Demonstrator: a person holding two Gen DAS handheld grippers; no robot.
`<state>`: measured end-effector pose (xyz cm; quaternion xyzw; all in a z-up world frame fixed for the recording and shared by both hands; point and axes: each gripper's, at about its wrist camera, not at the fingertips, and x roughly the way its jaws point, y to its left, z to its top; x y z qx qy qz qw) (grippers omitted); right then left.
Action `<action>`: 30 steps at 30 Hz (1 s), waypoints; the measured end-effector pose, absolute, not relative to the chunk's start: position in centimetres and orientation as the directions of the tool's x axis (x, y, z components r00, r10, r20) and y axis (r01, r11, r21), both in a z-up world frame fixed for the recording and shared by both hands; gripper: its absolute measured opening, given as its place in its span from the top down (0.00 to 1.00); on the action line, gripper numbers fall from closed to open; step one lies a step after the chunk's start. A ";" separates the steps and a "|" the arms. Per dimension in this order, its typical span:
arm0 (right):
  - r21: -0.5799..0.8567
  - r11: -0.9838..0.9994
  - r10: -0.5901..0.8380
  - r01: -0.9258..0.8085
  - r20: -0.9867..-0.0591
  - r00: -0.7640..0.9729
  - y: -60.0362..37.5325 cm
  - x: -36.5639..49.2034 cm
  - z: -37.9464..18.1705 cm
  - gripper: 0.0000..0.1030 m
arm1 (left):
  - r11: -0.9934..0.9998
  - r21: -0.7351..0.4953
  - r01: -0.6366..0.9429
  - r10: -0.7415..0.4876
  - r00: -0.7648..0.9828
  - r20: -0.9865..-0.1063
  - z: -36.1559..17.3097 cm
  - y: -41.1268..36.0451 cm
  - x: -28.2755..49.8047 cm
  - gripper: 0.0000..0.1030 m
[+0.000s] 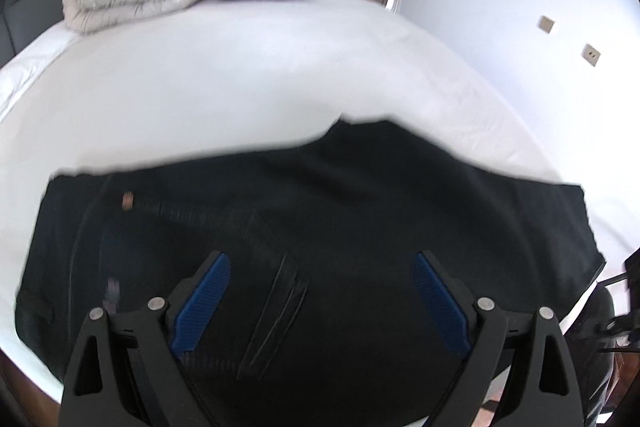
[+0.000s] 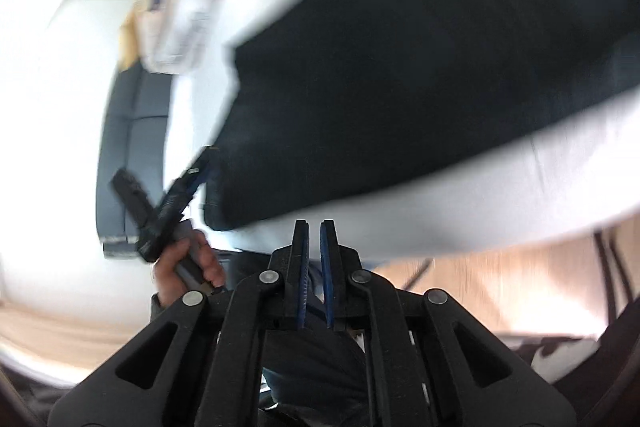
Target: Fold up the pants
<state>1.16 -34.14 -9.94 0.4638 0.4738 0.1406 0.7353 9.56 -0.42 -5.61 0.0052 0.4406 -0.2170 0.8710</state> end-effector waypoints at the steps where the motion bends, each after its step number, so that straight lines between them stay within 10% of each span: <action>1: 0.812 0.556 0.640 0.180 -0.556 0.530 -33.9 2.1 -8.3 0.94 | 0.904 -0.175 0.391 -0.374 0.522 -0.767 -5.3 -0.9 10.1 0.09; 10: 0.853 0.520 0.744 0.039 -0.475 0.471 -29.8 18.8 -6.2 0.94 | 0.940 -0.202 0.274 -0.314 0.472 -0.824 -10.5 0.9 13.4 0.14; 19: 0.795 0.598 0.731 0.098 -0.592 0.339 -21.8 29.8 -14.3 0.94 | 0.929 -0.232 0.288 -0.354 0.514 -0.781 -11.8 3.6 12.5 0.18; 30: 0.782 0.582 0.531 0.222 -0.573 0.625 -32.1 28.5 -11.9 0.96 | 0.921 -0.279 0.272 -0.385 0.525 -0.759 -10.2 5.1 12.1 0.18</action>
